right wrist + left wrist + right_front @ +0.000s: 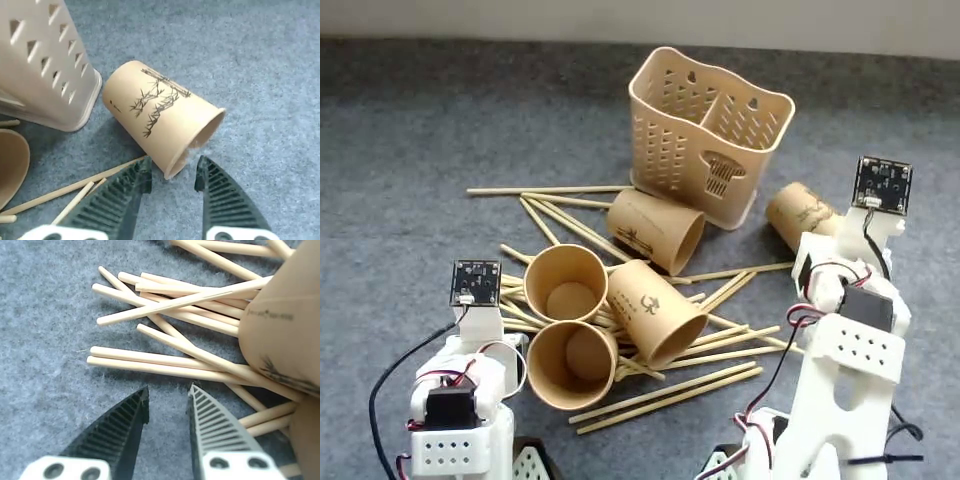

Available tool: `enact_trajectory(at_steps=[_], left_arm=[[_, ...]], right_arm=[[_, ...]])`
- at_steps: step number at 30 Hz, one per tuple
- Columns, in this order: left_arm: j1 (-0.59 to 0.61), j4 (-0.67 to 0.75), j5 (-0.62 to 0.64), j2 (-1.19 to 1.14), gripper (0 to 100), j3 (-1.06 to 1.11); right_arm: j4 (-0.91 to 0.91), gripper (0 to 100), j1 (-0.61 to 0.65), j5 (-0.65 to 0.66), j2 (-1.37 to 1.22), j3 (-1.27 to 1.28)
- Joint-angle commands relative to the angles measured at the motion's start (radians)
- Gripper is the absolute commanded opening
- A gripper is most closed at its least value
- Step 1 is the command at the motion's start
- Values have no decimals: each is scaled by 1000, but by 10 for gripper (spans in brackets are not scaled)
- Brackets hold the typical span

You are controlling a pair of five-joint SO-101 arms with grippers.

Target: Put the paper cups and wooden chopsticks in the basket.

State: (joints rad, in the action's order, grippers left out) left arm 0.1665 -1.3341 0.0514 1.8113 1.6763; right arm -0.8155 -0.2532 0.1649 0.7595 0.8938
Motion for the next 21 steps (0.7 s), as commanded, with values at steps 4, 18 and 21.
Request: enact_trajectory(at_steps=[4, 18, 21], left_arm=[[-1, -2, 0, 7, 137, 19], [-1, -2, 0, 7, 137, 19], [-1, -2, 0, 7, 137, 19]], right_arm=[[-1, 156, -12, 5, -229, -114], [7, 156, 8, -58, -418, -237], [56, 147, 15, -58, -415, -234]])
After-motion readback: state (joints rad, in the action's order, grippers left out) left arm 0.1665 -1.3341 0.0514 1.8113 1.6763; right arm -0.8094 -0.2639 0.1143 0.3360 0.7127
